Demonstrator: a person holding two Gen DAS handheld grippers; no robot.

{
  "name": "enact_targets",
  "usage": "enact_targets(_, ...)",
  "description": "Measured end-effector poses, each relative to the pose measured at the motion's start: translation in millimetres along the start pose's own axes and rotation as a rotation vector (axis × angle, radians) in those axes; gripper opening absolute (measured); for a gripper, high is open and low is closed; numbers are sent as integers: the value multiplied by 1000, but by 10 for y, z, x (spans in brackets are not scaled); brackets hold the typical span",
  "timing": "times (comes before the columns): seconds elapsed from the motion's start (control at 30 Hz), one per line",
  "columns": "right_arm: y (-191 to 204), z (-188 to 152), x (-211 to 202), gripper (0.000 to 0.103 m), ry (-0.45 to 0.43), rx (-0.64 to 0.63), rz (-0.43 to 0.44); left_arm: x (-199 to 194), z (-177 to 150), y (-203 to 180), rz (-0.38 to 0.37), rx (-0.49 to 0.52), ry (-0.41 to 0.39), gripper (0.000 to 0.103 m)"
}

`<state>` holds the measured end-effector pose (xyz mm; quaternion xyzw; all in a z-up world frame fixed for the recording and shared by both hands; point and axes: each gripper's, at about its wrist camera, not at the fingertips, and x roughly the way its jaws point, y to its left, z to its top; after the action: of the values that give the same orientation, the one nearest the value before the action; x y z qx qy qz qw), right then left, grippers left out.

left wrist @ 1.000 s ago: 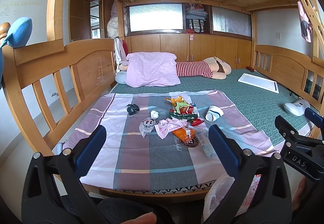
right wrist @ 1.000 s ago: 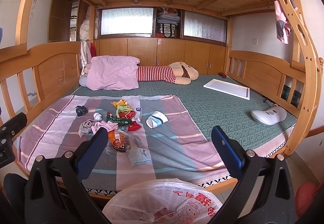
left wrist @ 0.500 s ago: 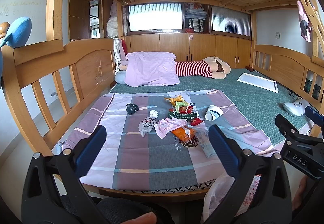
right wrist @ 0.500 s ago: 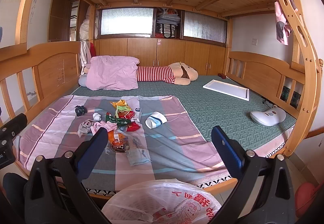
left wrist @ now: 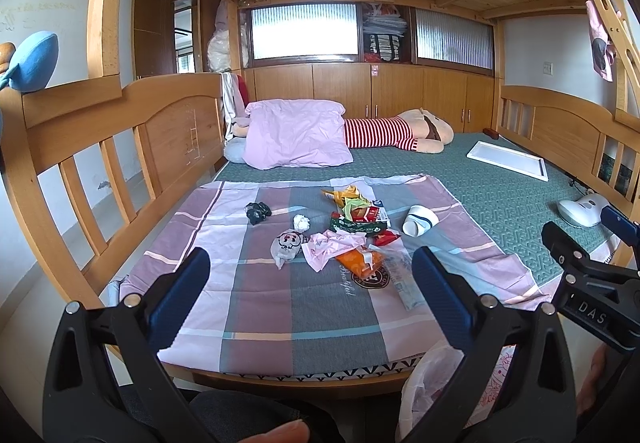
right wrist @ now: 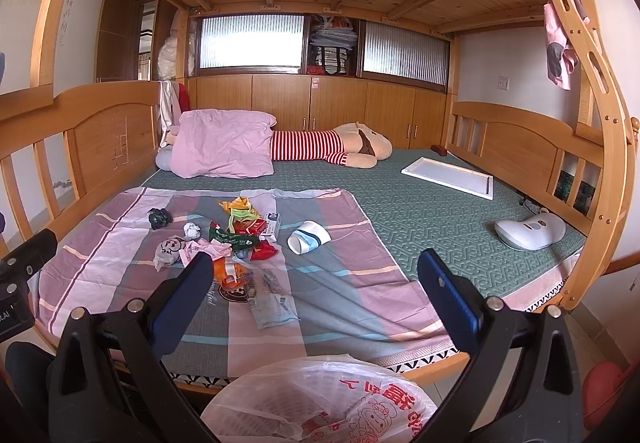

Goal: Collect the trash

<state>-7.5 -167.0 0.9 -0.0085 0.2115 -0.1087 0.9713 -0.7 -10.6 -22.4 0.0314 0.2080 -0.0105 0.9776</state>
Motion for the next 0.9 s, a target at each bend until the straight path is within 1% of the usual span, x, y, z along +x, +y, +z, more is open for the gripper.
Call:
enact_targets(0.2,-10,8,9,100,1,7,11,49,15,0,-7,1,18,100)
enact_targets(0.33,-15,1,35,100,13,2,-8,101,27,-3,-12,10,28,100)
enact_targets(0.37,-24,-10,71,100,37,8,-16,134,40,19,1,15,27,100)
enact_targets(0.4,-42,-13,142,100,79,15,2,186,52,67,28,16,24,100)
enact_targets(0.43,-56,-14,246,100,128,15,62,252,53,121,47,11,26,100)
enact_targets(0.47,-72,-26,357,100,172,19,109,368,57,230,51,-2,41,100)
enact_targets(0.5,-110,-32,466,100,214,27,134,514,64,351,45,-19,69,100)
enact_targets(0.53,-122,-24,550,100,236,27,148,656,61,477,48,-40,98,100)
enact_targets(0.6,-161,26,710,96,254,7,179,1017,49,812,97,-112,163,99)
enact_targets(0.63,-158,63,802,86,262,-7,177,1207,41,976,116,-149,189,93)
enact_targets(0.67,-131,95,898,74,273,-20,166,1385,29,1108,122,-174,212,81)
enact_targets(0.7,-104,139,1039,70,291,-32,160,1533,3,1204,123,-189,234,75)
enact_targets(0.73,-61,179,1195,67,310,-38,166,1785,-14,1322,121,-207,273,65)
enact_targets(0.77,-6,211,1343,67,326,-42,181,1995,-41,1403,116,-218,303,60)
enact_targets(0.83,197,273,1728,67,370,-54,231,2350,-108,1536,109,-232,354,58)
enact_targets(0.87,325,282,1912,67,395,-59,253,2596,-159,1618,110,-237,390,59)
enact_targets(0.9,473,287,2137,67,430,-59,276,2731,-197,1668,117,-237,402,59)
